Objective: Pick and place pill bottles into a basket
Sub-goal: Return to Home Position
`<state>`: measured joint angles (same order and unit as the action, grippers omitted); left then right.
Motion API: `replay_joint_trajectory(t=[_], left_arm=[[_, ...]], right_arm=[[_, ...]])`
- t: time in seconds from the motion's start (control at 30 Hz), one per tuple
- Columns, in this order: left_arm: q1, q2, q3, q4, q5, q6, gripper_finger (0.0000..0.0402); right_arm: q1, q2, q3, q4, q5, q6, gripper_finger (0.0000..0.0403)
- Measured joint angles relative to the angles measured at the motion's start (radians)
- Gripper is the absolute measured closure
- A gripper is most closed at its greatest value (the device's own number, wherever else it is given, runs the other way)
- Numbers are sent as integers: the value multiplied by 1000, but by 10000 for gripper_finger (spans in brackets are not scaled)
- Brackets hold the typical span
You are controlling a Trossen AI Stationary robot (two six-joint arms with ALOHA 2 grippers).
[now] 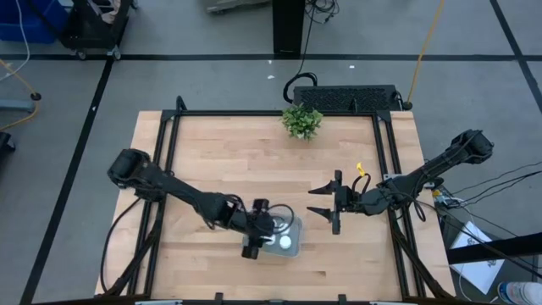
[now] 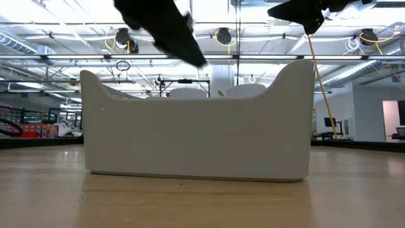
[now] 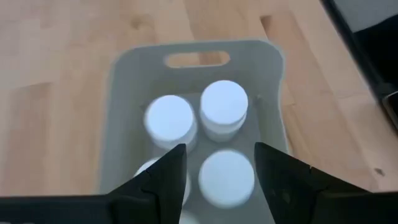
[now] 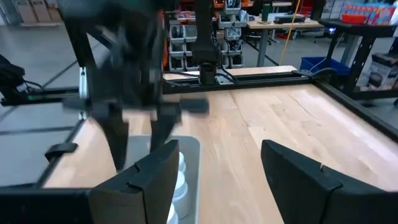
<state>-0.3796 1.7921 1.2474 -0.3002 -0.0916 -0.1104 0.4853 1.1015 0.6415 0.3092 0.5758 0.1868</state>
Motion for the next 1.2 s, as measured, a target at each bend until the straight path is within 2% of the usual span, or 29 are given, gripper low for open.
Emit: replay_joint_trajectory(t=[0.07, 0.2, 0.3, 0.4, 0.5, 0.67, 0.8, 0.93, 1.03, 1.2], left_arm=[[-7, -52, 1, -42, -6, -13, 211], [-51, -170, 1, -35, -15, 65, 209], [-87, -276, -26, -10, -12, 119, 203], [-120, -399, -152, 110, -5, 155, 197], [-143, -545, -347, 247, -6, 153, 195], [-162, -754, -685, 439, -50, 147, 202], [-162, -894, -876, 582, -52, 108, 209], [-164, -1041, -998, 603, 20, 104, 209], [-163, -1163, -1064, 591, 20, 101, 204], [-134, -1384, -1115, 447, 12, 102, 195]], right_arm=[[-1, -1, 0, -4, 1, -35, 182], [-2, -23, -1, 1, 1, -56, 182], [12, -59, 0, -41, -45, -68, 183], [18, -86, -19, -59, -56, -26, 182], [22, -112, -108, -13, -53, -14, 180], [18, -166, -320, 230, -66, -38, 179], [-21, -264, -429, 307, -218, -37, 180], [-57, -397, -465, 223, -370, -17, 180], [-78, -503, -470, 142, -387, -22, 179], [-144, -672, -470, -43, -398, -31, 182]])
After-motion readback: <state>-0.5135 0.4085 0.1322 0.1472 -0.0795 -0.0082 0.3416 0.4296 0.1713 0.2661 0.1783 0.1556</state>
